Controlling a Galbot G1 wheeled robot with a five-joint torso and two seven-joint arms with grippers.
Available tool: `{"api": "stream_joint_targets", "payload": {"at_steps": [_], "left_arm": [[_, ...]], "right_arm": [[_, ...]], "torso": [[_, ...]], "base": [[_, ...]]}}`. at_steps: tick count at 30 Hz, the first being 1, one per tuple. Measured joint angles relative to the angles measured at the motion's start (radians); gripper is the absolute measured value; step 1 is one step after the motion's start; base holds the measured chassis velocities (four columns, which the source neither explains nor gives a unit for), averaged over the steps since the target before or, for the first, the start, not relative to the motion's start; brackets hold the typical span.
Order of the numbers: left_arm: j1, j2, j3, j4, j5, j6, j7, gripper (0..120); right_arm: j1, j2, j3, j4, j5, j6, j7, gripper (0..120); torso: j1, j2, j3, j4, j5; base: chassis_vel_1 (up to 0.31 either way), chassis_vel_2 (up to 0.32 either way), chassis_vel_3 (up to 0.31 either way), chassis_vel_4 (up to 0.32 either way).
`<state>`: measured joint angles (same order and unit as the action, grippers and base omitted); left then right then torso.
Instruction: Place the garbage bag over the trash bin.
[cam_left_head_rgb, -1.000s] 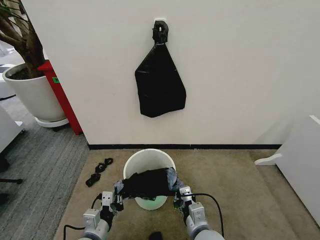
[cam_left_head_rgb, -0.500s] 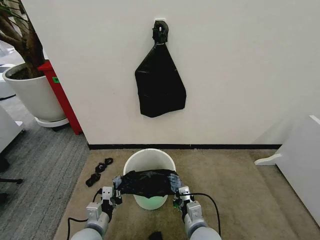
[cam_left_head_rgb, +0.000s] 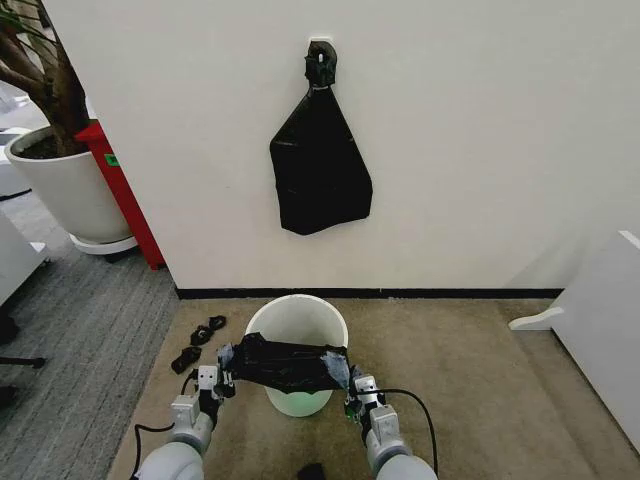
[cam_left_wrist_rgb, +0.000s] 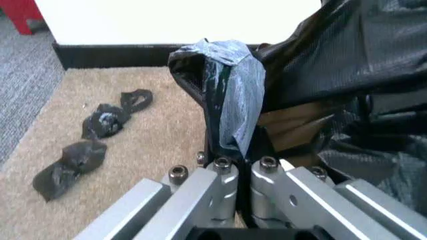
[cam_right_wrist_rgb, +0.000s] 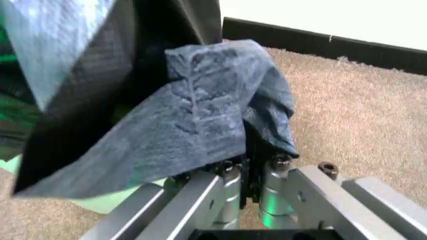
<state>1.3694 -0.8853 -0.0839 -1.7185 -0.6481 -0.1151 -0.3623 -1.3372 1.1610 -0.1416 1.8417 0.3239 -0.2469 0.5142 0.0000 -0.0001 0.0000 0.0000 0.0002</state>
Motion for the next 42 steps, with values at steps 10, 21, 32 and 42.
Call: {"api": "stream_joint_targets", "payload": {"at_steps": [10, 21, 32, 42], "left_arm": [[0.007, -0.001, -0.004, -0.014, 0.015, -0.043, 0.025, 5], [0.084, 0.026, -0.036, -0.142, 0.041, -0.029, 0.018, 43], [0.253, 0.042, -0.127, -0.265, 0.074, -0.013, 0.000, 82], [0.403, 0.021, -0.274, -0.415, 0.088, -0.021, -0.012, 97]], "right_arm": [[-0.008, -0.006, -0.004, 0.017, 0.005, 0.001, -0.007, 0], [-0.036, -0.037, -0.013, 0.121, 0.043, -0.036, -0.022, 36], [-0.081, -0.070, -0.006, 0.211, 0.047, -0.063, -0.046, 75], [-0.154, -0.083, 0.032, 0.308, 0.021, -0.055, -0.053, 100]], "torso": [[0.000, 0.000, 0.000, 0.0000, -0.0003], [0.000, 0.000, 0.000, -0.0001, -0.0003], [0.000, 0.000, 0.000, 0.0000, -0.0001], [0.000, 0.000, 0.000, 0.0000, -0.0001]], "base": [[0.000, 0.000, 0.000, 0.000], [0.000, 0.000, 0.000, 0.000], [0.000, 0.000, 0.000, 0.000], [0.000, 0.000, 0.000, 0.000]]}}
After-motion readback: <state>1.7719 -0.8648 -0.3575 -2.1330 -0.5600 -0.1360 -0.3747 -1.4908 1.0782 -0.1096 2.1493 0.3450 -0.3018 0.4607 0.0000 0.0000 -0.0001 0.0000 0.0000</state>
